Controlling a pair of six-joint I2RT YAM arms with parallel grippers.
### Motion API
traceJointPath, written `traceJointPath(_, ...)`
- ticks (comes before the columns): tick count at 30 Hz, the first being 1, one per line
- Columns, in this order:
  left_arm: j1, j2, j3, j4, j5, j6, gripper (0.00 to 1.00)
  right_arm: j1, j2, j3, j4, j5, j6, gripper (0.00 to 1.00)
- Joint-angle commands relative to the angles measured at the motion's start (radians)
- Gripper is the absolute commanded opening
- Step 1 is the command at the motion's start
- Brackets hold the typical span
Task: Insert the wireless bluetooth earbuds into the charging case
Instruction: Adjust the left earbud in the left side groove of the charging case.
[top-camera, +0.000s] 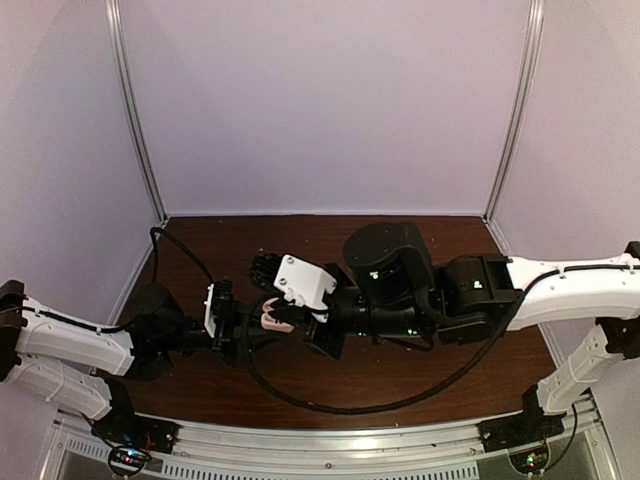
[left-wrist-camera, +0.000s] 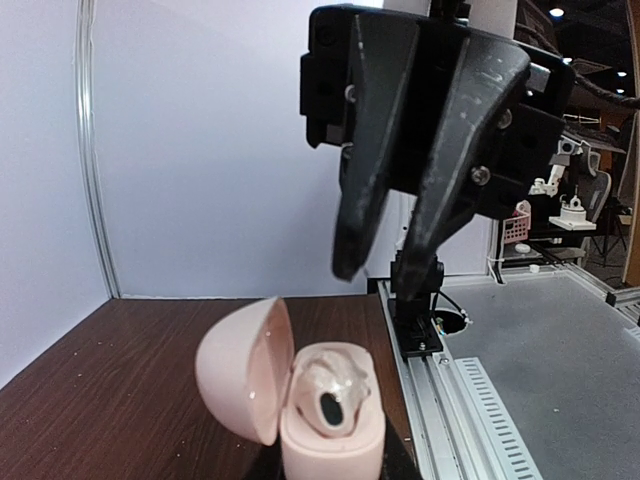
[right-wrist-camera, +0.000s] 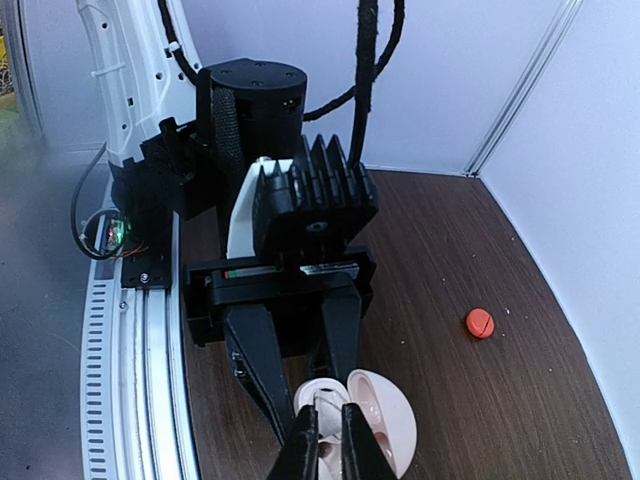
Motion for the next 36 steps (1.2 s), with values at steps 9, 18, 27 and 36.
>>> traceJointPath(9, -0.005, -0.004, 0.025, 0.052, 0.008, -0.005, 0.0, -0.035, 0.039, -0.024, 0.023, -0.025, 0.029, 0.06)
traceJointPath(18, -0.005, -0.01, 0.021, 0.05, -0.005, -0.008, 0.0, -0.036, 0.052, -0.04, -0.003, -0.055, 0.033, 0.03)
traceJointPath(27, -0.005, -0.001, 0.016, 0.049, -0.011, -0.008, 0.0, -0.04, 0.001, -0.01, 0.005, -0.061, 0.055, 0.13)
traceJointPath(36, -0.005, 0.014, 0.011, 0.054, -0.024, -0.007, 0.0, -0.042, -0.094, 0.025, -0.006, -0.091, 0.098, 0.33)
